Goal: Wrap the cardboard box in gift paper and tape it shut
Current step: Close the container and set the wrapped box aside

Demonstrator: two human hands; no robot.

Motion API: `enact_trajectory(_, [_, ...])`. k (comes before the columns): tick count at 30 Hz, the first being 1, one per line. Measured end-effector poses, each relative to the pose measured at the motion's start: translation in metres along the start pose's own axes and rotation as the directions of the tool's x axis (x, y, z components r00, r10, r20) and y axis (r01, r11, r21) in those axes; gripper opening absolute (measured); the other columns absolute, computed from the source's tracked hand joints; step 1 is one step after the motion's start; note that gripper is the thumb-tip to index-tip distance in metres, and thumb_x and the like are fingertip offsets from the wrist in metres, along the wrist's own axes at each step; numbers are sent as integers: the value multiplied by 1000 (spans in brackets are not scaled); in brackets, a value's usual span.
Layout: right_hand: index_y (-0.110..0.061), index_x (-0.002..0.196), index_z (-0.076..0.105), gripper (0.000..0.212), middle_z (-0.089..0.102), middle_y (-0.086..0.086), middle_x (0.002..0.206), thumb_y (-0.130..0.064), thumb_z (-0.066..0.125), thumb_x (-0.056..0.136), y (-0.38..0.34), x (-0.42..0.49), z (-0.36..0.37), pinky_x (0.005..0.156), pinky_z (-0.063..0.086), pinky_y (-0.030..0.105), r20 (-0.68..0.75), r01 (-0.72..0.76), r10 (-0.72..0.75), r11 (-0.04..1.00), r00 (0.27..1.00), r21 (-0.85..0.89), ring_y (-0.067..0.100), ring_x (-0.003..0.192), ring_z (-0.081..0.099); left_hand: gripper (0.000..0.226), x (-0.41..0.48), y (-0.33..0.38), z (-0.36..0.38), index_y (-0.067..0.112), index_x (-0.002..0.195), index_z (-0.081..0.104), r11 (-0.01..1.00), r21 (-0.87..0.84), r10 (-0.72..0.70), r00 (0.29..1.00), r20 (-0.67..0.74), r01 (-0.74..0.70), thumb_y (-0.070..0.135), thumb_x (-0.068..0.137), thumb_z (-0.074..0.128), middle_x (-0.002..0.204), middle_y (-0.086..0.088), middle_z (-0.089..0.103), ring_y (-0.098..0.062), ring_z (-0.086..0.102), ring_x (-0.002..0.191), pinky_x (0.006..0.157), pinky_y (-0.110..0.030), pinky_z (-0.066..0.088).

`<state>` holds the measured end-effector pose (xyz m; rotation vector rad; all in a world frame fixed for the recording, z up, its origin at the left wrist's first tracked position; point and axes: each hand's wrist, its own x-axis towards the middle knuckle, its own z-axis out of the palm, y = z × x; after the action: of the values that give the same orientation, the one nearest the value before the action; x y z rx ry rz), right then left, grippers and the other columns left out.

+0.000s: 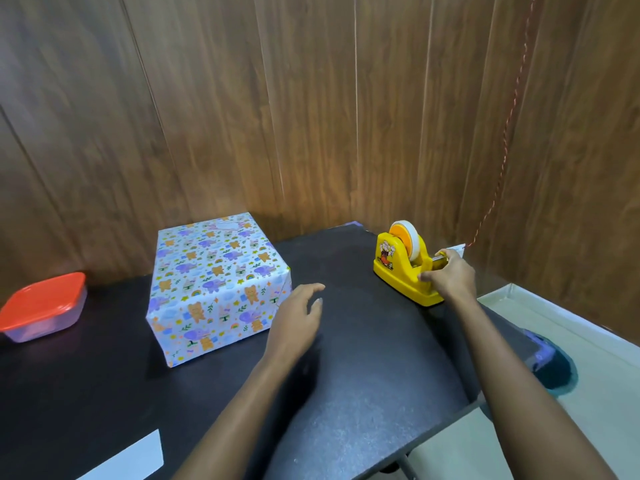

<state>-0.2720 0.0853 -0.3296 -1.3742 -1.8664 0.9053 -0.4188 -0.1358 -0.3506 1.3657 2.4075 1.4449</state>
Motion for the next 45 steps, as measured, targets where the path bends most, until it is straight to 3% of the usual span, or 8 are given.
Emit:
enact_trajectory(9, [-7, 147, 20, 93, 31, 17, 147, -16, 78, 75, 6, -42, 22, 106, 31, 43, -133, 71, -62, 995, 989, 67, 35, 133, 29, 29, -11, -4, -8, 15, 120, 61, 999, -25, -35, 999, -3, 34, 9, 94, 49, 120, 8, 59, -7, 52, 113, 97, -25, 40])
enact_trajectory(18, [-7, 113, 54, 27, 60, 7, 103, -7, 58, 86, -45, -146, 89, 74, 50, 35, 228, -14, -92, 905, 969, 425, 24, 85, 64, 19, -58, -27, -86, 10, 108, 65, 979, -2, -204, 972, -116, 205, 10, 92, 54, 100, 0, 66, -14, 60, 96, 82, -22, 40])
enact_trajectory(21, [-10, 95, 56, 13, 59, 4, 85, 0, 51, 88, -61, -186, 112, 54, 46, 24, 449, -130, -130, 854, 884, 503, 15, 57, 59, 18, -86, -43, -126, 12, 105, 67, 948, 107, -279, 945, -173, 299, 12, 90, 56, 100, 0, 66, -14, 59, 91, 78, -23, 39])
enact_trajectory(28, [-12, 79, 57, 19, 60, 5, 75, 3, 47, 86, -87, -266, 157, 55, 45, 25, 759, -108, -221, 928, 612, 357, 17, 60, 55, 24, -152, -78, -204, 20, 100, 64, 790, 249, -572, 820, -27, 560, 33, 81, 70, 105, 1, 57, -14, 58, 96, 85, -27, 46])
enact_trajectory(31, [-8, 94, 60, 12, 59, 4, 86, -3, 61, 84, -93, -282, 169, 72, 49, 31, 792, 110, -268, 962, 549, 250, 19, 77, 56, 45, -169, -85, -213, 22, 115, 55, 724, 392, -641, 764, 79, 567, 37, 77, 74, 109, 5, 45, -15, 42, 110, 97, -29, 38])
enact_trajectory(35, [-11, 120, 56, 49, 49, 3, 110, -23, 75, 76, -104, -297, 184, 92, 43, 32, 845, 520, -356, 847, 400, 111, 21, 111, 49, 33, -176, -90, -208, 26, 102, 51, 692, 533, -619, 780, 93, 487, 30, 77, 74, 110, 5, 39, -16, 33, 113, 95, -30, 34])
enact_trajectory(41, [-13, 96, 59, 27, 43, 1, 98, -17, 75, 74, -110, -301, 188, 75, 40, 28, 866, 631, -393, 766, 310, 122, 17, 96, 43, 25, -173, -83, -196, 22, 82, 46, 781, 300, -589, 805, 64, 548, 13, 79, 69, 98, 0, 48, -13, 43, 88, 71, -26, 38])
enact_trajectory(45, [-13, 69, 52, 23, 53, 1, 71, 0, 70, 75, -102, -293, 171, 59, 36, 24, 858, 171, -373, 927, 353, 333, 15, 66, 47, 26, -171, -68, -193, 20, 93, 51, 834, -140, -546, 835, -71, 533, 2, 80, 65, 89, -2, 58, -15, 52, 77, 67, -30, 42])
